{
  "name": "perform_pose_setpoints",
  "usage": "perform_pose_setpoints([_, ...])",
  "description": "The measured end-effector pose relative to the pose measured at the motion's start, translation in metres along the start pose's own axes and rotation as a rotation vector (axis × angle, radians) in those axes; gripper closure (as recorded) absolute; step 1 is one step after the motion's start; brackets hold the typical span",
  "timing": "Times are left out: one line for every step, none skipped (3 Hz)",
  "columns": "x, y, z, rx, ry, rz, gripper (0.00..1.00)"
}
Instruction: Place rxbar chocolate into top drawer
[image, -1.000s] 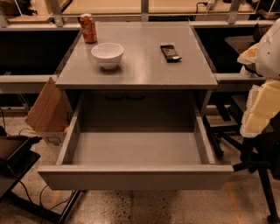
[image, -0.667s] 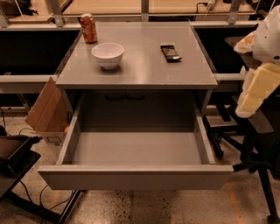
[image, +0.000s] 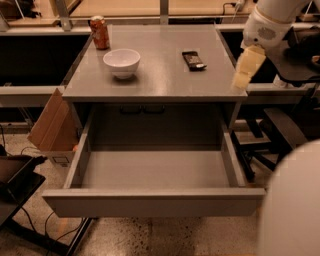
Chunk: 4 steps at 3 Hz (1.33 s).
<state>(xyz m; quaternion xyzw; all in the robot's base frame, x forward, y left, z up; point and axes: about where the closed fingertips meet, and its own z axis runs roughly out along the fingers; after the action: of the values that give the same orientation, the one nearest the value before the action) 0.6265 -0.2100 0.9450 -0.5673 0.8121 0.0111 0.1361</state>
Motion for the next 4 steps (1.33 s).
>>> perform_pose_setpoints([-0.016, -0.049, 0.002, 0.089, 0.015, 0.186, 0.00])
perform_pose_setpoints([-0.028, -0.084, -0.009, 0.197, 0.000, 0.348, 0.00])
perform_pose_setpoints([-0.035, -0.097, -0.019, 0.251, -0.035, 0.398, 0.00])
perform_pose_setpoints([-0.035, -0.103, -0.015, 0.253, -0.074, 0.421, 0.00])
